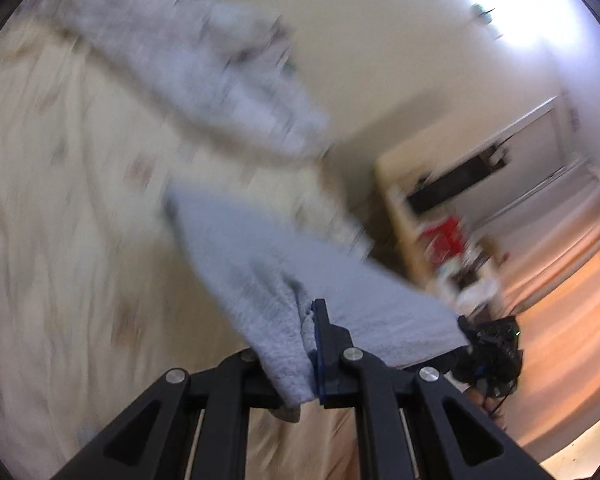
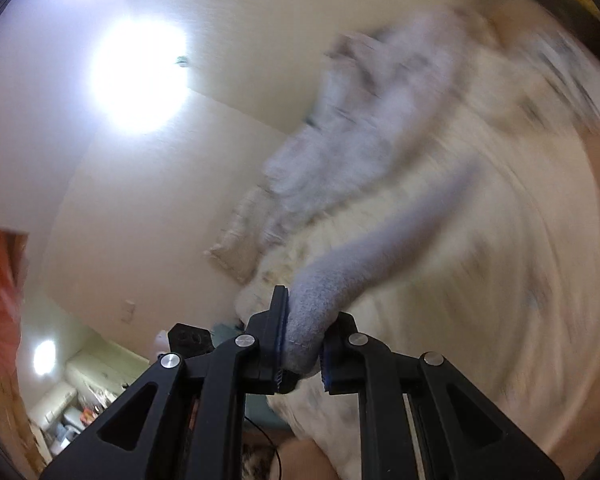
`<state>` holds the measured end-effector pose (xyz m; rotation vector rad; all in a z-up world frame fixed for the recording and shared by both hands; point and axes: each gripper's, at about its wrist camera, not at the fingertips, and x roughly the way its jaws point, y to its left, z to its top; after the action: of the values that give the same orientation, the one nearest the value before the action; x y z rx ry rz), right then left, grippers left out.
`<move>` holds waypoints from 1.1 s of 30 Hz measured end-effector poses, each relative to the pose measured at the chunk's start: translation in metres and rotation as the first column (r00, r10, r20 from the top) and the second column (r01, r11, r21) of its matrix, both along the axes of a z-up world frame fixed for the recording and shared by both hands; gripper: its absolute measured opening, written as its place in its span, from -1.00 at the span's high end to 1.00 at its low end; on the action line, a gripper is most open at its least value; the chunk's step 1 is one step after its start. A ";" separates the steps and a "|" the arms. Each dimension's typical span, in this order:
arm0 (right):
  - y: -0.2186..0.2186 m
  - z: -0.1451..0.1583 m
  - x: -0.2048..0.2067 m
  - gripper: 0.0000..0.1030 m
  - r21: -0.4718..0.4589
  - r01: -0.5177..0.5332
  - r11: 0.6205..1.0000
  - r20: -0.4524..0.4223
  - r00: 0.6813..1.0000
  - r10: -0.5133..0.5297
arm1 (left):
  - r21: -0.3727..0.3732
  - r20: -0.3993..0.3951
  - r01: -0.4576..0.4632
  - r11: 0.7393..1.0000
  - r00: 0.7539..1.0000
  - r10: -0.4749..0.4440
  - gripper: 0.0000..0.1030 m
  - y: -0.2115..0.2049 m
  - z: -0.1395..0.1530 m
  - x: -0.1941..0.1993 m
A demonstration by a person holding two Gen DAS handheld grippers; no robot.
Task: Fold clothes
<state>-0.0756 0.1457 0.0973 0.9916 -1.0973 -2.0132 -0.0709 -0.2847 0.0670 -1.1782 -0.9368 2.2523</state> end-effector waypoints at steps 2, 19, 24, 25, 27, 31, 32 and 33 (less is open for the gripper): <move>0.011 -0.067 0.035 0.71 0.004 0.016 1.000 0.136 0.991 -0.016 | 0.004 0.121 0.001 1.000 0.993 -0.002 0.82 0.009 -0.062 0.024; 0.008 -0.102 0.070 0.65 0.558 -0.132 0.819 0.188 0.982 0.030 | -0.342 0.157 0.073 0.937 0.987 -0.019 0.42 0.033 -0.095 0.077; -0.081 -0.126 0.028 0.65 0.694 -0.285 0.661 0.158 0.956 0.246 | -0.430 0.089 0.291 0.855 0.956 -0.280 0.41 0.139 -0.115 0.034; -0.096 -0.139 0.025 0.65 0.721 -0.311 0.620 0.170 0.946 0.277 | -0.462 0.091 0.316 0.829 0.946 -0.310 0.41 0.155 -0.124 0.029; -0.110 -0.165 0.029 0.65 0.784 -0.346 0.515 0.202 0.927 0.315 | -0.479 0.144 0.358 0.801 0.933 -0.331 0.40 0.174 -0.147 0.022; -0.071 -0.186 0.042 0.70 0.796 -0.346 0.496 0.233 0.932 0.276 | -0.453 0.156 0.352 0.819 0.936 -0.316 0.41 0.156 -0.166 0.045; -0.058 -0.188 0.046 0.79 0.794 -0.344 0.502 0.239 0.935 0.263 | -0.470 0.152 0.360 0.806 0.932 -0.328 0.41 0.152 -0.165 0.053; -0.046 -0.189 0.051 0.80 0.796 -0.348 0.496 0.243 0.933 0.266 | -0.475 0.148 0.356 0.805 0.934 -0.326 0.40 0.147 -0.164 0.059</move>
<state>-0.0245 0.0996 -0.0915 1.6130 0.1452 -2.1730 -0.0123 -0.1381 -0.0965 -1.4930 -0.1189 2.2166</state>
